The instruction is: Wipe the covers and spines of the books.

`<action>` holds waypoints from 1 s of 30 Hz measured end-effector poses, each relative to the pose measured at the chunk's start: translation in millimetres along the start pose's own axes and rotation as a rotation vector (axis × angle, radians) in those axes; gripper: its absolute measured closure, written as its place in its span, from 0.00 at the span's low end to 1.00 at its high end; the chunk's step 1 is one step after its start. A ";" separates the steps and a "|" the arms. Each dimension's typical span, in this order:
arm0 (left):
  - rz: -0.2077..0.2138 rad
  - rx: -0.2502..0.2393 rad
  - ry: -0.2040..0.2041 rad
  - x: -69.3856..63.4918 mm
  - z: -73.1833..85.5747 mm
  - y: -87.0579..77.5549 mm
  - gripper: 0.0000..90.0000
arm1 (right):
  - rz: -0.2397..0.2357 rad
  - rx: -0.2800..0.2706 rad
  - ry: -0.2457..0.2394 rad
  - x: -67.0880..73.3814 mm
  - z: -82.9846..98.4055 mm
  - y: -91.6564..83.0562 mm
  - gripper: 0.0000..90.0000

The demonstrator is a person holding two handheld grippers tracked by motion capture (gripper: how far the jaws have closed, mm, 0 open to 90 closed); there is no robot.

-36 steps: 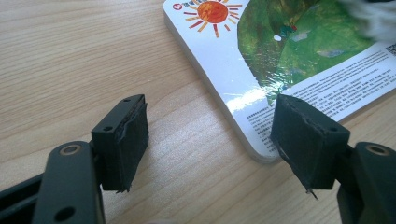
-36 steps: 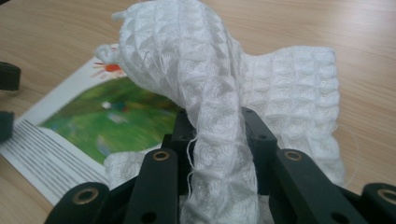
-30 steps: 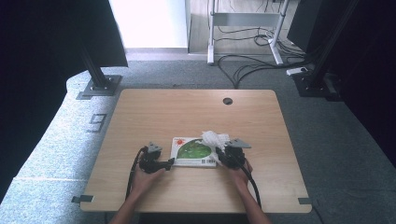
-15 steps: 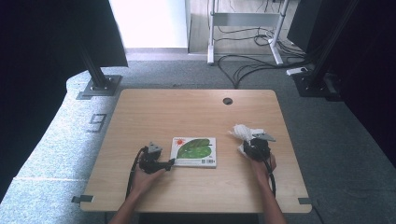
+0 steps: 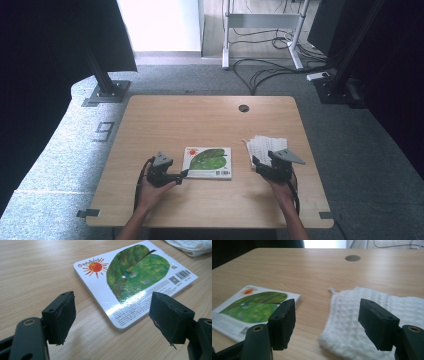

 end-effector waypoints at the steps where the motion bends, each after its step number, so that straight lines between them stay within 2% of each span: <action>1: 0.007 -0.005 -0.001 -1.3 0.1 -1.8 0.24 | -0.017 -0.006 -0.005 4.8 0.8 -1.0 0.33; 7: 0.047 -0.025 0.011 -6.2 5.3 -16.4 0.24 | -0.133 -0.015 -0.031 35.4 12.4 -9.9 0.35; 9: 0.047 -0.022 0.020 -7.6 9.6 -20.0 0.24 | -0.155 -0.008 -0.039 43.5 18.8 -12.4 0.35; 16: 0.064 -0.003 0.020 -11.6 24.5 -27.9 0.25 | -0.191 0.062 -0.078 65.3 47.3 -13.0 0.35; 21: 0.068 0.019 0.035 -17.3 36.1 -28.3 0.25 | -0.214 0.108 -0.090 77.0 61.0 -13.3 0.35; 27: 0.076 0.031 0.054 -21.5 39.6 -26.6 0.25 | -0.217 0.147 -0.110 80.2 72.4 -12.0 0.35; 30: 0.073 0.029 0.053 -20.2 38.7 -27.1 0.25 | -0.222 0.145 -0.101 78.3 72.5 -10.9 0.35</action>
Point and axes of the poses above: each handheld gripper's, and its own axes: y roughly forward along the jaws, z roughly out of its underside, x roughly to its left, the point moved 10 cm from there along y, roughly forward along the jaws, and after that the axes turned 13 degrees about -z, right-handed, at the moved point
